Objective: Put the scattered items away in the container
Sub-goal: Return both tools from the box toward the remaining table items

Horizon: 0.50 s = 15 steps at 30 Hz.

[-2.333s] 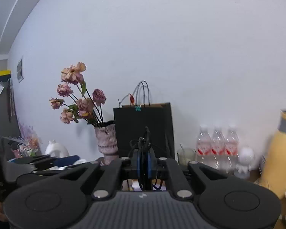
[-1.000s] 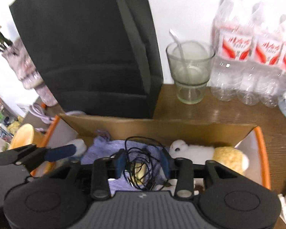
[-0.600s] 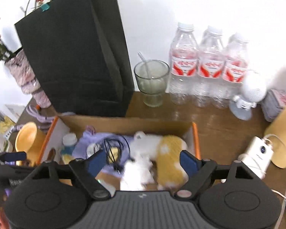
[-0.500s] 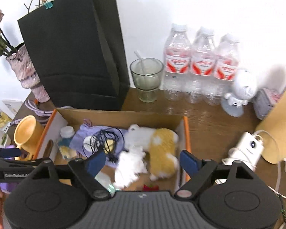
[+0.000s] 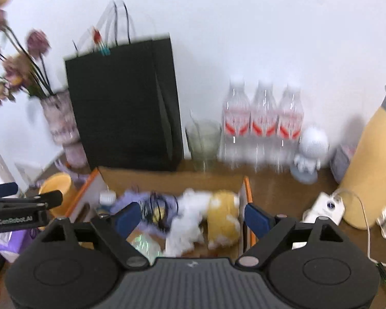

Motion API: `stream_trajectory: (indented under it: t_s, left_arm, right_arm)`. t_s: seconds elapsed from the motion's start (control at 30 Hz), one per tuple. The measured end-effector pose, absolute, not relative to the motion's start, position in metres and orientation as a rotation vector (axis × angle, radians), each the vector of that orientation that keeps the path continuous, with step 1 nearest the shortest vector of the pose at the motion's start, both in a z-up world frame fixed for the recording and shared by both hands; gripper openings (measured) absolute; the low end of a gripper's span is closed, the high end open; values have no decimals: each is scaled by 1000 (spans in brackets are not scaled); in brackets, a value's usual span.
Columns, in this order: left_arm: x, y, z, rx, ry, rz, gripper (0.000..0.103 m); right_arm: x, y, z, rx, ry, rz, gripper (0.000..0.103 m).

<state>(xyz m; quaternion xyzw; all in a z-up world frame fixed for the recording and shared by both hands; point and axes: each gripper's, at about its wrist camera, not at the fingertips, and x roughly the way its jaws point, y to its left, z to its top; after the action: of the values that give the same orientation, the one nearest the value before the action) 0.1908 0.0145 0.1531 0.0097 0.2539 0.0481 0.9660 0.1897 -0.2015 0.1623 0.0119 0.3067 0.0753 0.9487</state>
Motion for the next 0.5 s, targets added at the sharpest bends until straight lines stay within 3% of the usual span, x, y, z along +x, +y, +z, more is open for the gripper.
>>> stream_trajectory:
  t_s: [0.33,0.5]
  left_arm:
    - [145,15,112,30,305,83,103]
    - [101,20,105,79,376,44,103]
  right_arm:
    - [143,-213,131,147,407,197,87]
    - [100,-210,114,105,381,229,88]
